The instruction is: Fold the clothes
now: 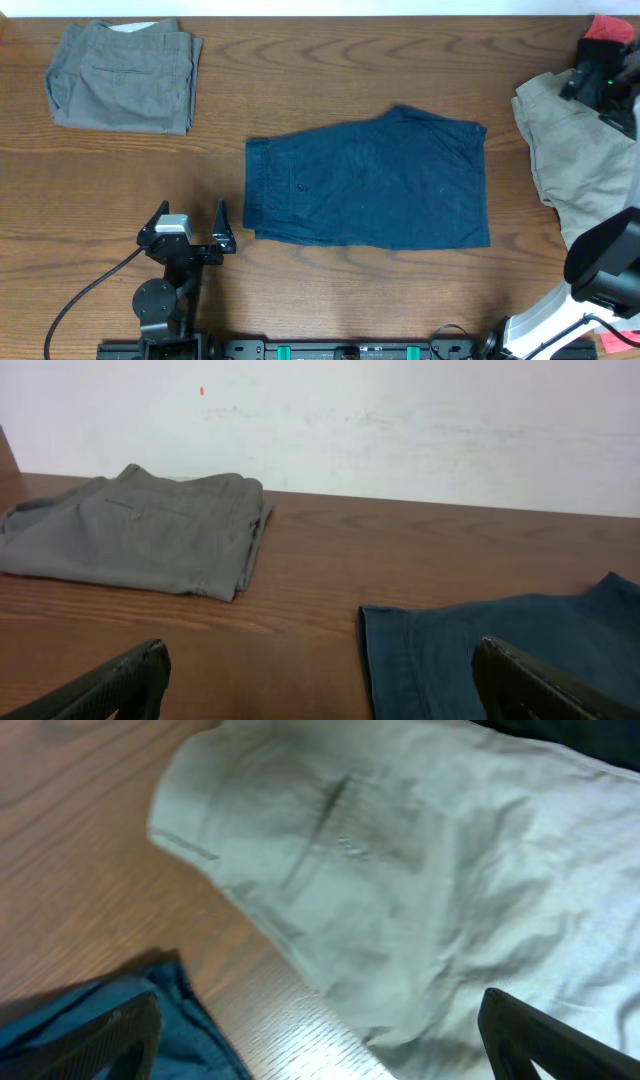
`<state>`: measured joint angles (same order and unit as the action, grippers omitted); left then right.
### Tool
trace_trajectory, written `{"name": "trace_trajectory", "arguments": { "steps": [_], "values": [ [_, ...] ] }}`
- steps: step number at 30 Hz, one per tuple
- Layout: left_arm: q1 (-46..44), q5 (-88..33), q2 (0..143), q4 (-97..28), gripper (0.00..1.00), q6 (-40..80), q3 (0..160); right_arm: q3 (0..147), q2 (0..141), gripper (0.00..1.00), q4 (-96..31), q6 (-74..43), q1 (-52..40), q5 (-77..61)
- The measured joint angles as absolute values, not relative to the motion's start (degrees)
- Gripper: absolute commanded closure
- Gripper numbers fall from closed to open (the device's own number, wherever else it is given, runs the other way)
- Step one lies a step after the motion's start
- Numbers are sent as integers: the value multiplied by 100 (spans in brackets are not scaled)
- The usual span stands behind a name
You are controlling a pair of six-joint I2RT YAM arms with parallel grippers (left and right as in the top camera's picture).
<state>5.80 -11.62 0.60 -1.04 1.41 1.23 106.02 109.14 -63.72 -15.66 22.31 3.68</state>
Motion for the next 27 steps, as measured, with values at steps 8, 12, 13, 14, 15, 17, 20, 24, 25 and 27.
{"name": "trace_trajectory", "arguments": {
  "steps": [8, 12, 13, 14, 15, 17, 20, 24, 25, 27],
  "values": [
    [580, -1162, 58, -91, 2, 141, 123, 10602, 10919, 1, -6379, -1566, 2324, 344],
    [580, -1439, 58, 5, 2, 362, 115, 10602, 10919, 1, -6379, -1566, 2324, 344],
    [580, -1678, 58, 21, 2, 556, 115, 10602, 10919, 1, -6381, -1566, 2324, 344],
    [580, -2029, 58, 34, 2, 821, 115, 10602, 10919, 1, -6379, -1566, 2324, 344],
    [580, -2331, 58, 51, 2, 1028, 115, 10602, 10919, 1, -6381, -1566, 2324, 344],
    [580, -3116, 58, 45, 2, 1507, 115, 10602, 10919, 1, -6379, -1566, 2324, 344],
    [578, -3885, 60, -73, 2, 1881, 154, 10602, 10919, 1, -6381, -1566, 2324, 342],
    [578, -4375, 60, -45, 2, 2106, 161, 10602, 10919, 1, -6379, -1566, 2324, 342],
    [578, -4427, 60, -45, 2, 2126, 163, 10602, 10919, 1, -6379, -1566, 2324, 342],
    [578, -4453, 115, -89, 2, 2119, 213, 10602, 10919, 1, -6379, -1566, 2324, 342]
  ]
}}
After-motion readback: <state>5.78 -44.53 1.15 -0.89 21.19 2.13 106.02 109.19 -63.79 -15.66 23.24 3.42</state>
